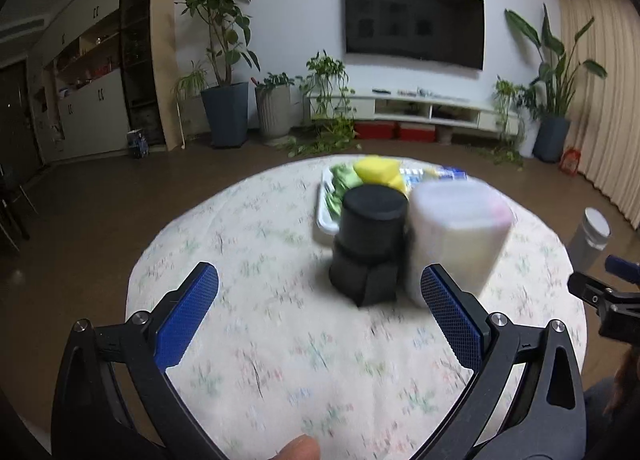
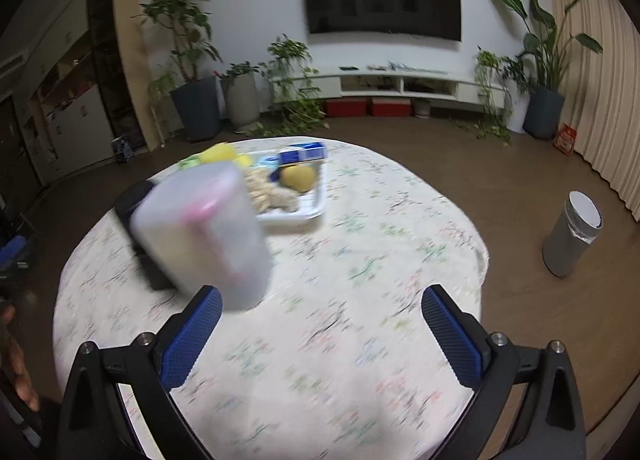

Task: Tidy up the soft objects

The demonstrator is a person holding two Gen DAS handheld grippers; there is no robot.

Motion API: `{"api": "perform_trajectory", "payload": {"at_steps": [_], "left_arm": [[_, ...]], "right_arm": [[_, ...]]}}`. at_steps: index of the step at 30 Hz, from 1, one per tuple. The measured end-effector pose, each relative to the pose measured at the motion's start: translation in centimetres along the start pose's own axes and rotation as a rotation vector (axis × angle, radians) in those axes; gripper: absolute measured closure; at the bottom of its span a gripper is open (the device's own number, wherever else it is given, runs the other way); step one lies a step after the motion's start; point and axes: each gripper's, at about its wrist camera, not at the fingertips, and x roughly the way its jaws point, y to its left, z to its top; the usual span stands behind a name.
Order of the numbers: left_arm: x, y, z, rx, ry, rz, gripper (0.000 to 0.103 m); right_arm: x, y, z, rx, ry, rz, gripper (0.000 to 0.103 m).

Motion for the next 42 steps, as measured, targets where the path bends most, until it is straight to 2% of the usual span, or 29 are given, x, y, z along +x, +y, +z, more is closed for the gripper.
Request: {"api": "perform_trajectory", "payload": {"at_steps": [5, 18, 24, 31, 36, 42], "left_arm": [[-1.7, -1.0, -1.4, -0.002, 0.019, -0.004, 0.0], [-3.4, -1.8, -2.6, -0.025, 0.068, -0.004, 0.0], [-3.1, -2.1, -2.6, -0.006, 0.093, 0.035, 0.0], [-2.8, -1.9, -2.8, -0.026, 0.107, 0.01, 0.0], [-2.5, -1.8, -2.9, -0.028, 0.131, 0.045, 0.0], [-2.5, -1.5, -3.3, -0.056, 0.144, 0.013, 0.0]], "right_arm": [[-2.0, 2.6, -1.6, -0.047, -0.036, -0.013, 0.001], [-4.1, 4.2, -2.7, -0.079, -0.068, -0.068, 0.001], [-4.1, 4.4, -2.9, -0.086, -0.065, -0.079, 0.001], [-3.9, 4.7, -3.2, -0.093, -0.057, -0.094, 0.001], [-3.7, 4.9, -3.3, -0.095, -0.052, -0.1, 0.001], [-3.4, 5.1, -3.5, -0.096, -0.046, -0.105, 0.0]]}}
